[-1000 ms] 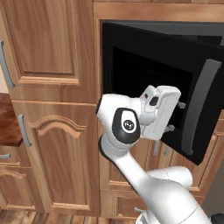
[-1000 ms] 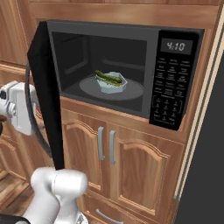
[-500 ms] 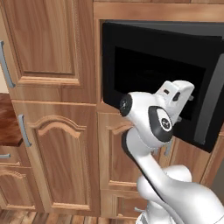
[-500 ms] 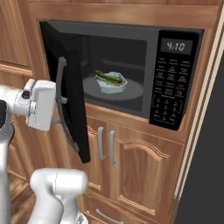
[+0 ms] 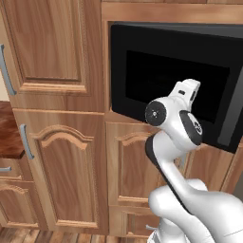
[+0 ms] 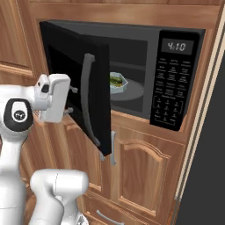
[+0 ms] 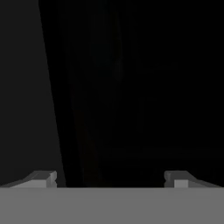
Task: Place the tupperware containing the fish and squash meal in the microwave. Close the microwave door and press the start button to reheat the meal.
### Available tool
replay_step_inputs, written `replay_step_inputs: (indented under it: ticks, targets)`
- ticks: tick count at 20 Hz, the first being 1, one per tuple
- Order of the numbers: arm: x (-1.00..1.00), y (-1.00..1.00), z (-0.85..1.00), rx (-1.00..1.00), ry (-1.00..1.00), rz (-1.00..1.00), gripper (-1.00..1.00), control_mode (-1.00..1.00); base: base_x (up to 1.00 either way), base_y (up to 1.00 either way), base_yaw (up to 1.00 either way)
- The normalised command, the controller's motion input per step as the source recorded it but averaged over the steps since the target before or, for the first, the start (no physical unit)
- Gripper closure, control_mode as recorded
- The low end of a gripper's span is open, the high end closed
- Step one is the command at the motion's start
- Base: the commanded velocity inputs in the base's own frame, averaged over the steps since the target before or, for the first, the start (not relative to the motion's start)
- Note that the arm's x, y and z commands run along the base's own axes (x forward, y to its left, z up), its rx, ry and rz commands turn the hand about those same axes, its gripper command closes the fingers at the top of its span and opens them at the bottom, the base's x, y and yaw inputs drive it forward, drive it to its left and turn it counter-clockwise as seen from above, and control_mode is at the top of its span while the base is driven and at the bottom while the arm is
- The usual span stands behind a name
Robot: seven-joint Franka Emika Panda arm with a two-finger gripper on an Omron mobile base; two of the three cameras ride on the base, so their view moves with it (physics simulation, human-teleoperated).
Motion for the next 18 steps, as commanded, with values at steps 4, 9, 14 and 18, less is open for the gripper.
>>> replay_step_inputs:
  ticks: [4,9,14,18]
  targets:
    - [0.81,-0.20,0.00,0.05,0.00,0.30,-1.00,-1.00,0.00,0.00,0.00]
    - [0.89,-0.32,0.00,0.07,0.00,0.26,-1.00,-1.00,0.00,0.00,0.00]
    - [0.98,-0.30,0.00,0.05,0.00,0.24,-1.00,-1.00,0.00,0.00,0.00]
    - [0.99,-0.24,0.00,0.03,0.01,0.22,-1.00,-1.00,0.00,0.00,0.00]
